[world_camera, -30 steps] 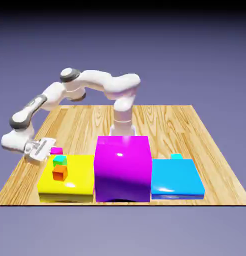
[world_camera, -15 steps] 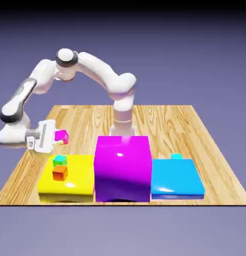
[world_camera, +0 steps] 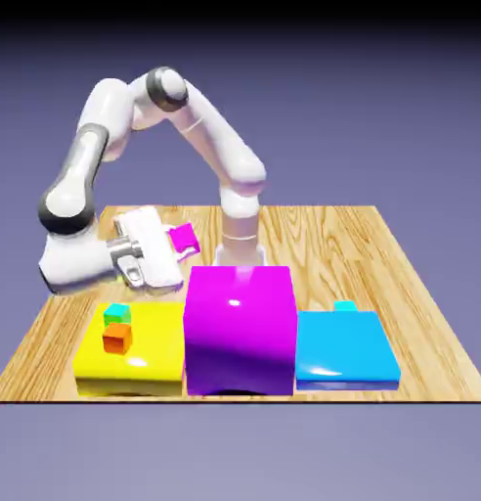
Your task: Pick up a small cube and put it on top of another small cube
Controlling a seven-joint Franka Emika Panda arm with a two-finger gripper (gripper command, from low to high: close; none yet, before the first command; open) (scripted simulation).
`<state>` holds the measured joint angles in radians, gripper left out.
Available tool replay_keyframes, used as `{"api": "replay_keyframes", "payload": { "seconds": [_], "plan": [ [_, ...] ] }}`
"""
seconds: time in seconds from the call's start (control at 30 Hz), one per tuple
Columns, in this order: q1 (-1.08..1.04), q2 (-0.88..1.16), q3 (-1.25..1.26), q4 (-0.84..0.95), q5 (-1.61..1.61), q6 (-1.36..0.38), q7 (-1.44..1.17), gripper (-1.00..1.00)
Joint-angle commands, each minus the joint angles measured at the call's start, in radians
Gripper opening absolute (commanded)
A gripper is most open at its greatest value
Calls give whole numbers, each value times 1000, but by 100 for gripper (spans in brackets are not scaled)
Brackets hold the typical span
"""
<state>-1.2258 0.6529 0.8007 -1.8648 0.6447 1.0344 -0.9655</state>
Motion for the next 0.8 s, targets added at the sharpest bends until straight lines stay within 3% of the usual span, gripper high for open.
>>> {"api": "replay_keyframes", "payload": {
  "seconds": [0.0, 0.23, 0.63, 0.77],
  "plan": [
    [36, -10, -7, -2, 9, -2, -1, -100],
    [290, -77, -53, -17, 64, -23, -9, -100],
    [725, -15, -109, -15, -65, 36, -143, -100],
    [848, 53, -127, 2, -168, 104, -299, -100]
  ]
}}
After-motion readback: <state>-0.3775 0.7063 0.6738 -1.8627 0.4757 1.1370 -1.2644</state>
